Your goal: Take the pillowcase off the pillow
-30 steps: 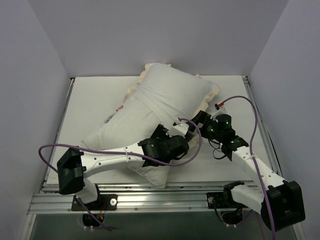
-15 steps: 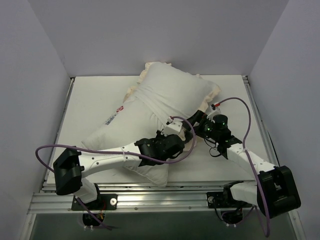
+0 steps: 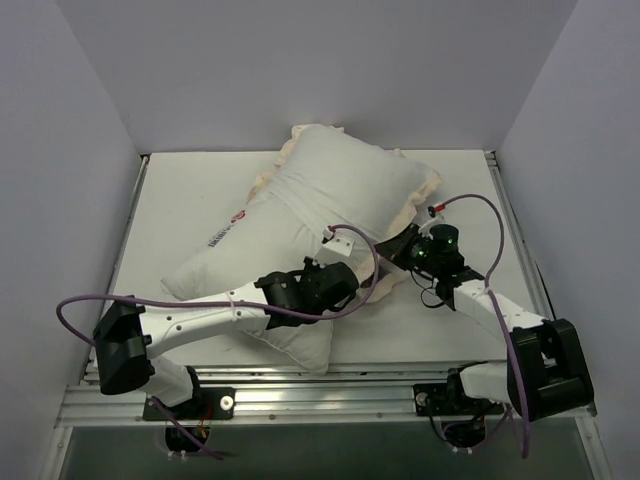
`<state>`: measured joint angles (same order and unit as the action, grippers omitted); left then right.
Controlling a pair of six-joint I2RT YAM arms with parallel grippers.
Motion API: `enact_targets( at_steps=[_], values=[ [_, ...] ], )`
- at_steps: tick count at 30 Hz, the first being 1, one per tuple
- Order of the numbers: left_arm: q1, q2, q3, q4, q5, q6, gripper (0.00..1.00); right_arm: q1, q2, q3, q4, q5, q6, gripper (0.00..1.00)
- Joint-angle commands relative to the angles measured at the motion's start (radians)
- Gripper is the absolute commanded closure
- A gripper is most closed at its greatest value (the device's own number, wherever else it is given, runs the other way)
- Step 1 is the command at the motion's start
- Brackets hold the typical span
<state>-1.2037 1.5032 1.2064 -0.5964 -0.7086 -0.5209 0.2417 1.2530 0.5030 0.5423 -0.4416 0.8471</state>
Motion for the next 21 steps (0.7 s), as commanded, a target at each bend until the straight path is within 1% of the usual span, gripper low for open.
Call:
enact_targets(
  at_steps=[1,3,4,7,8,9,11,12,15,16,20,21],
  values=[
    [0.016,-0.084,0.022,-0.192,0.03,-0.037,0.98,-0.147,0.005,0.109,-0.108,0.046,-0.052,1.0],
    [0.019,-0.121,0.034,-0.282,0.067,-0.05,0.98,-0.212,0.044,0.19,-0.123,0.047,-0.045,1.0],
    [0.021,-0.132,0.039,-0.31,0.086,-0.057,0.98,-0.264,0.065,0.219,-0.125,0.052,-0.028,1.0],
    [0.021,-0.19,0.045,-0.402,0.15,-0.085,0.98,-0.327,0.157,0.359,-0.127,0.082,0.009,1.0],
    [0.021,-0.208,0.044,-0.422,0.176,-0.106,0.98,-0.337,0.18,0.396,-0.127,0.095,0.01,1.0],
    [0.02,-0.253,0.041,-0.451,0.191,-0.113,0.98,-0.344,0.228,0.478,-0.143,0.112,0.01,1.0],
    [0.02,-0.306,0.019,-0.486,0.221,-0.134,0.98,-0.369,0.276,0.56,-0.16,0.165,0.007,1.0],
    [0.023,-0.363,0.01,-0.496,0.245,-0.142,0.98,-0.377,0.323,0.639,-0.185,0.182,0.006,1.0],
    [0.03,-0.458,-0.024,-0.546,0.273,-0.175,0.98,-0.401,0.382,0.739,-0.237,0.245,-0.012,1.0],
    [0.033,-0.475,-0.03,-0.562,0.276,-0.186,0.98,-0.403,0.39,0.797,-0.254,0.298,-0.026,1.0],
    [0.043,-0.54,-0.054,-0.666,0.279,-0.24,0.98,-0.407,0.402,0.89,-0.326,0.43,-0.083,1.0],
    [0.043,-0.557,-0.056,-0.68,0.279,-0.246,0.98,-0.412,0.401,0.897,-0.335,0.438,-0.101,1.0]
  ],
)
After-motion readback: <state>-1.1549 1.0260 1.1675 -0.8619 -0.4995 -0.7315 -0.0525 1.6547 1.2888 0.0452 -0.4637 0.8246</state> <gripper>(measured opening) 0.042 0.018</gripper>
